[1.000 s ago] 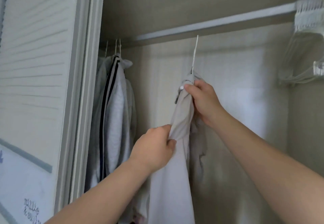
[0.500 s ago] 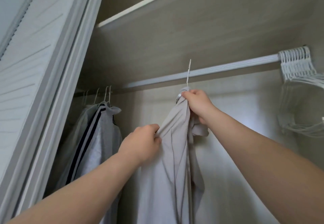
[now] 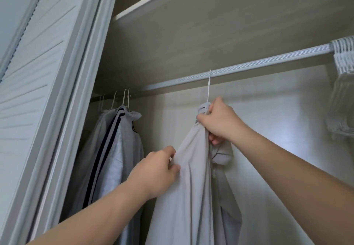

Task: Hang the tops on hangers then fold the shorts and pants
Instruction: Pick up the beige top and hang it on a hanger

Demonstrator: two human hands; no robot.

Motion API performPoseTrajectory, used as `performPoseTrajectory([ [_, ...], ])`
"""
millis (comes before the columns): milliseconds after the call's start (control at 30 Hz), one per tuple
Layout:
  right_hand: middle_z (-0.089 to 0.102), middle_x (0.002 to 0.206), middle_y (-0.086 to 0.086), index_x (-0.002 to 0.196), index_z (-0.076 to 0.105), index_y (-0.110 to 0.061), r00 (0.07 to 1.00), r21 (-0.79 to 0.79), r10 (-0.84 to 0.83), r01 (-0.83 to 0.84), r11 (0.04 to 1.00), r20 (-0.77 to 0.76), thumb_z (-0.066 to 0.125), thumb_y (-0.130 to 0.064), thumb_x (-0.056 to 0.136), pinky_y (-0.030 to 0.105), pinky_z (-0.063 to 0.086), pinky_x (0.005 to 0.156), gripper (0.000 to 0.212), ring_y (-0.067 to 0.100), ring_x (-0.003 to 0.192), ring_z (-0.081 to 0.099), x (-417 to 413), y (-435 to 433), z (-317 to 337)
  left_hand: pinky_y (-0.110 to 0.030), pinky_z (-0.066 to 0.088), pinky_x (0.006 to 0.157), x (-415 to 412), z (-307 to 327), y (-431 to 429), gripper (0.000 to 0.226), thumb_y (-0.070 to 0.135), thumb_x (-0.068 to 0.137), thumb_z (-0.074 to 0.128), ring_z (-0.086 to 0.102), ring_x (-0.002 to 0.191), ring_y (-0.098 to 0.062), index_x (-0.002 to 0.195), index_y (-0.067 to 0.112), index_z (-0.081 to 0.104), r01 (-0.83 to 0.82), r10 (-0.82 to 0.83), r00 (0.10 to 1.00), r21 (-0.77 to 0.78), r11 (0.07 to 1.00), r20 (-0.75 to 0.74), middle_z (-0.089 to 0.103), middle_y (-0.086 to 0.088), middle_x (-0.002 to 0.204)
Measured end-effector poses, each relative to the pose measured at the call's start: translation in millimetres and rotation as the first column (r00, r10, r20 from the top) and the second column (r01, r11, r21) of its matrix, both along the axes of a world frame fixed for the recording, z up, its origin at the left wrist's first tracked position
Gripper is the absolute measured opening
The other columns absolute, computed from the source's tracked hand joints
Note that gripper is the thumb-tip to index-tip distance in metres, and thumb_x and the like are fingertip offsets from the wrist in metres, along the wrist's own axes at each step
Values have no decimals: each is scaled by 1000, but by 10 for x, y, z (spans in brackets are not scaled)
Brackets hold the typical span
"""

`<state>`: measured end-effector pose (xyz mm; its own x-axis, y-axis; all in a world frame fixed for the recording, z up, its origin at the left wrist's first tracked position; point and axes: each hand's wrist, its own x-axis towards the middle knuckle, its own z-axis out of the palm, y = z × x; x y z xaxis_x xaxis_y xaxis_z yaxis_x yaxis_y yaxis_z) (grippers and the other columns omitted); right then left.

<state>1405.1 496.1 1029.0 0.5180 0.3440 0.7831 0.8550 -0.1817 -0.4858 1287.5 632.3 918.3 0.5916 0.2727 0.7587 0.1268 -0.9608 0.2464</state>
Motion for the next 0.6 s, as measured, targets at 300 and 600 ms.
performPoseTrajectory([
  [300,61,105,20,100,43,-8,937,-174,-158,220,960,313,49,-33,96,29,36,58,26,33,78,61,-251,319,-129,-38,55,82,-252,-81,-39,77,95,55,48,63,84,-5,109,40,45,63,-78,993,-162,985,-87,64,13,92],
  [600,52,77,6,73,44,-15,971,-202,135,-95,975,195,49,-24,100,30,31,51,29,17,63,46,-278,986,-96,-45,54,83,-416,-173,282,55,56,78,70,62,94,-21,112,29,35,-170,156,959,-40,985,-235,61,4,104],
])
